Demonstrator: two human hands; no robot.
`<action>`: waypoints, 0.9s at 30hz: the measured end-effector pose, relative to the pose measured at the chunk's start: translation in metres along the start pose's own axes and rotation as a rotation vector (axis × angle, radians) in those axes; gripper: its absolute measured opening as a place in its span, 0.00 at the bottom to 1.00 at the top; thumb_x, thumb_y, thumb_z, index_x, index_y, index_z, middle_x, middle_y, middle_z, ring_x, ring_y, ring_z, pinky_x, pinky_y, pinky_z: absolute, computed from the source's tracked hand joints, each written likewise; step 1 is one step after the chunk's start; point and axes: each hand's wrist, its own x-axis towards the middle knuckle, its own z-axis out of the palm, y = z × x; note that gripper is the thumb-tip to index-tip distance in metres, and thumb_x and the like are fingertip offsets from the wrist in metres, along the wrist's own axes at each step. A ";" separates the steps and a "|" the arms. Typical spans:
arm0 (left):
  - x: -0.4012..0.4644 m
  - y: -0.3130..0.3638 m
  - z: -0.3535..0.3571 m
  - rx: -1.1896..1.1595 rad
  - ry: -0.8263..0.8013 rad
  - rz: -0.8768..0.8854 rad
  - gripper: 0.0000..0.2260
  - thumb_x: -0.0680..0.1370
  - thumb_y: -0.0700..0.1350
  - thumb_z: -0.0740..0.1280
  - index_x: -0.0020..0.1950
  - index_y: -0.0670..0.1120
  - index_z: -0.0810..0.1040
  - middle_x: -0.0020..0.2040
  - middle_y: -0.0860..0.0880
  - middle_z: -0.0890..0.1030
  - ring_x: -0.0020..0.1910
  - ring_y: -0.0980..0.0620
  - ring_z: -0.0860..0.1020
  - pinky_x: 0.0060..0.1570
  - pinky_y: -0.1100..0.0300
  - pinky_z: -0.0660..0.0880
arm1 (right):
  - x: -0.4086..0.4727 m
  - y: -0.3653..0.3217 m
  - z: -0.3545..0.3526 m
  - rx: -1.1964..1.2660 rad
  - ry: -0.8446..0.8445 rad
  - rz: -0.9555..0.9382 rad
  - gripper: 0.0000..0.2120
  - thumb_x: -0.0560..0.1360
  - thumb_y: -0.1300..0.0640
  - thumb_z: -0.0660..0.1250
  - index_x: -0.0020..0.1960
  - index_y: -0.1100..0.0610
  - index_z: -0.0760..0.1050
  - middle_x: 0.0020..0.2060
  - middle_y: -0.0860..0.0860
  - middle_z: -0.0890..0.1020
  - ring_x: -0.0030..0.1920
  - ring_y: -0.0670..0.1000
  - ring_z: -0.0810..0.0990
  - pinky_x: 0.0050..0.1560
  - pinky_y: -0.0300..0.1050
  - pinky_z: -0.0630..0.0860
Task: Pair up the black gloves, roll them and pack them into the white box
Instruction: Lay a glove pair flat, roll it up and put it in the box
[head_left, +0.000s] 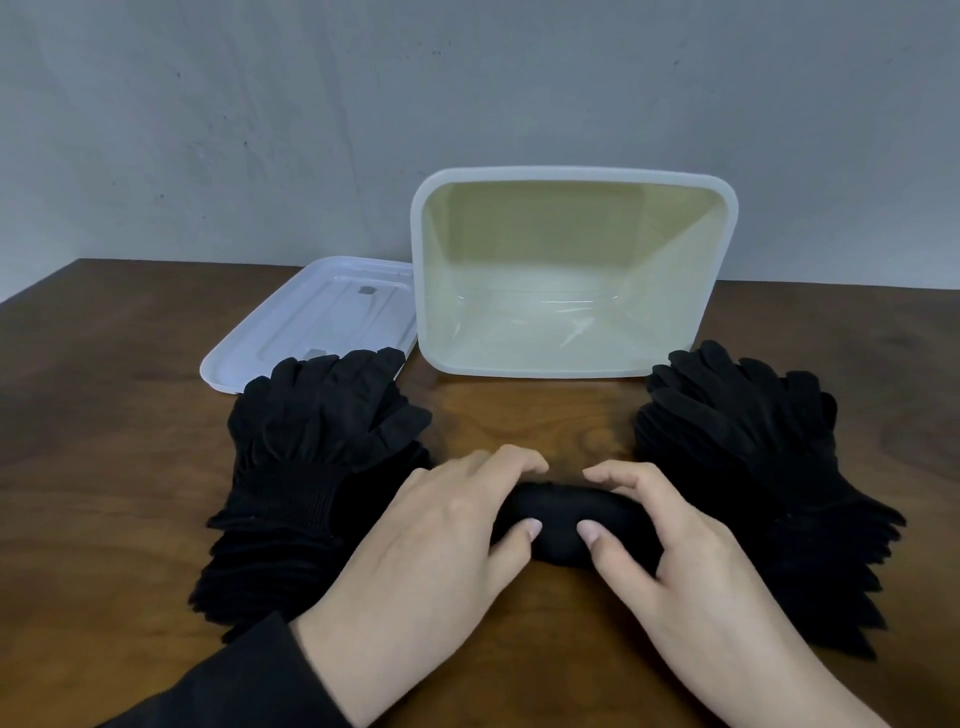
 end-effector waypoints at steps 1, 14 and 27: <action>0.001 -0.001 0.004 0.032 -0.015 0.021 0.15 0.80 0.57 0.62 0.66 0.64 0.68 0.59 0.64 0.73 0.59 0.64 0.69 0.61 0.65 0.67 | 0.001 0.002 0.002 -0.057 0.036 -0.038 0.17 0.75 0.42 0.65 0.63 0.34 0.68 0.58 0.32 0.74 0.54 0.32 0.74 0.54 0.32 0.71; 0.007 0.011 -0.036 -0.008 0.178 0.004 0.16 0.80 0.54 0.59 0.63 0.54 0.81 0.61 0.60 0.81 0.63 0.65 0.73 0.65 0.78 0.61 | 0.005 0.001 0.024 -0.393 0.072 -0.283 0.26 0.69 0.57 0.78 0.66 0.50 0.78 0.63 0.44 0.80 0.64 0.45 0.78 0.62 0.44 0.77; 0.150 -0.074 -0.082 0.186 -0.029 -0.468 0.21 0.80 0.57 0.64 0.34 0.43 0.71 0.31 0.47 0.70 0.28 0.49 0.67 0.29 0.57 0.60 | 0.008 0.004 0.029 -0.378 0.053 -0.225 0.27 0.69 0.56 0.78 0.65 0.45 0.77 0.62 0.40 0.78 0.62 0.42 0.78 0.59 0.43 0.79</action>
